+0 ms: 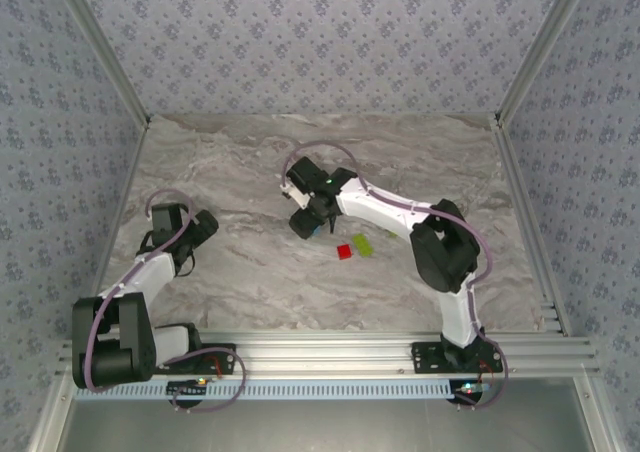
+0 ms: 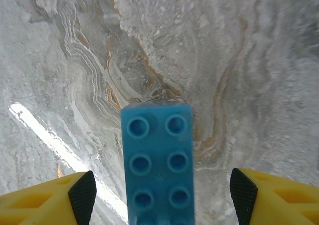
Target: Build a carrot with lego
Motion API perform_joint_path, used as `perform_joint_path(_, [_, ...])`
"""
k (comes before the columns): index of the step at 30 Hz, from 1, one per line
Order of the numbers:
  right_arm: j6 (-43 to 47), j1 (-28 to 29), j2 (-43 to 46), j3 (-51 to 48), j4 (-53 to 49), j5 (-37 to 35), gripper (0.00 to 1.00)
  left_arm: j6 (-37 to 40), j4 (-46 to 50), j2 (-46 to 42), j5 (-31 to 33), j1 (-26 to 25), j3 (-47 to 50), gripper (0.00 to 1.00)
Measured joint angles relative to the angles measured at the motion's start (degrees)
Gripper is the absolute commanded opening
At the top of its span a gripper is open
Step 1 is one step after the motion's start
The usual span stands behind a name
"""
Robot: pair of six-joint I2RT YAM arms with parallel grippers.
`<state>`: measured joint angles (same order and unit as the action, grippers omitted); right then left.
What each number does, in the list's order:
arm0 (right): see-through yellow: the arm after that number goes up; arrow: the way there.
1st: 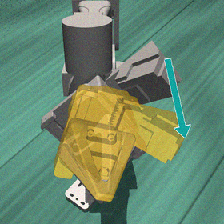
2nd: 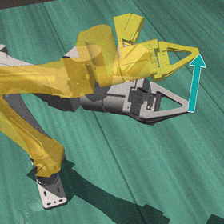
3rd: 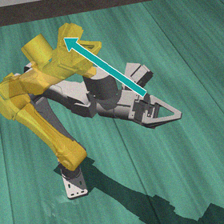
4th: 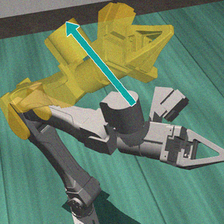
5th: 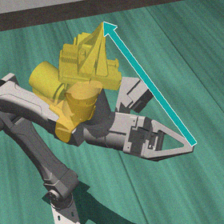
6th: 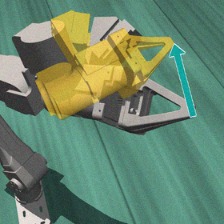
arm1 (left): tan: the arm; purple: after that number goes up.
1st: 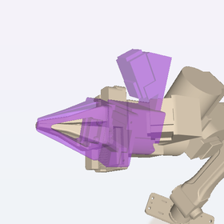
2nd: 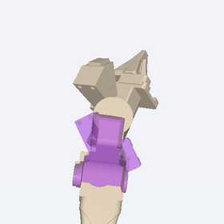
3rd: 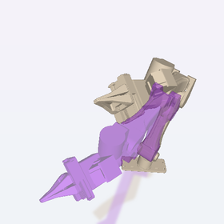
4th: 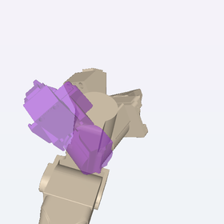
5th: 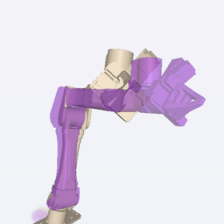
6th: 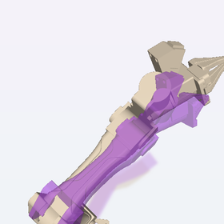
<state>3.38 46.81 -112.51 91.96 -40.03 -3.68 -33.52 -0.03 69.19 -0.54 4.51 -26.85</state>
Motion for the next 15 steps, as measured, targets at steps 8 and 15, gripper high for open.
perform_joint_path(8, [-3.4, -2.6, 17.9, -12.2, 0.8, -5.7, 0.75, 0.0, 0.0, 0.0, -0.1, 0.0, 0.0, 0.97])
perform_joint_path(15, [-11.6, -3.7, 20.7, -27.8, 3.9, -6.2, 0.74, 0.0, 0.0, 0.0, -0.1, 0.0, 0.0, 0.97])
